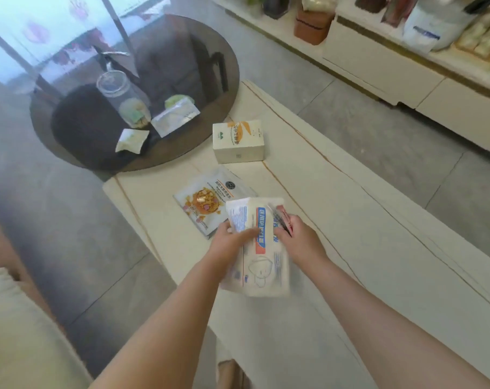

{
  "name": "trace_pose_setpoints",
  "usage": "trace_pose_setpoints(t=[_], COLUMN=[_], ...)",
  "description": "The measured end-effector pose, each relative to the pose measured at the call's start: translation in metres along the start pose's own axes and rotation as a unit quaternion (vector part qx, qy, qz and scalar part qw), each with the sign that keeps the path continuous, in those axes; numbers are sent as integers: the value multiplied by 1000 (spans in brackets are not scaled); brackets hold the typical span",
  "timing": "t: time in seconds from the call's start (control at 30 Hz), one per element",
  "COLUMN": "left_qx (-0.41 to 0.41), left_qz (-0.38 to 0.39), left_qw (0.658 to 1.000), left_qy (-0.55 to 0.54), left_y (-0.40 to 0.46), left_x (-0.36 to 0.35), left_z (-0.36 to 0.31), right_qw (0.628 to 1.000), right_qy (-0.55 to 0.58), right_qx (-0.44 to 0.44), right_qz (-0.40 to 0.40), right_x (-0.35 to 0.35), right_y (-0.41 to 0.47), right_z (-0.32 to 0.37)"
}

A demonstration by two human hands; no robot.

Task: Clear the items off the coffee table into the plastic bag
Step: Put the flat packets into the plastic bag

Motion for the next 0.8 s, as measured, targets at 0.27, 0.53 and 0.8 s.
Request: trace_pose_setpoints(t=[0.27,0.53,0.8], left_qx=[-7,9,40], left_qz=[-163,-310,-458], left_qw=[986,942,850], left_qy=[-42,-125,-258], left_y=[-139,-261,-369], left_x=[124,250,391], left_z=[22,91,201], right_qw=[984,935,873], right_qy=[-131,-203,-280], right_qx=[84,217,268], right_qz=[83,195,297], right_x=[-37,-148,-290], right_y=[-112,-223,-315], right_z=[104,203,266])
Point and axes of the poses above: each hand's wrist, its own y-axis towards the middle knuckle, its own x-axis out of the back of the hand, z = x × y, the point moved 4 cm from there along y, towards the middle knuckle, and after that the axes turned 1 degree about -x, right-handed, at the moved point
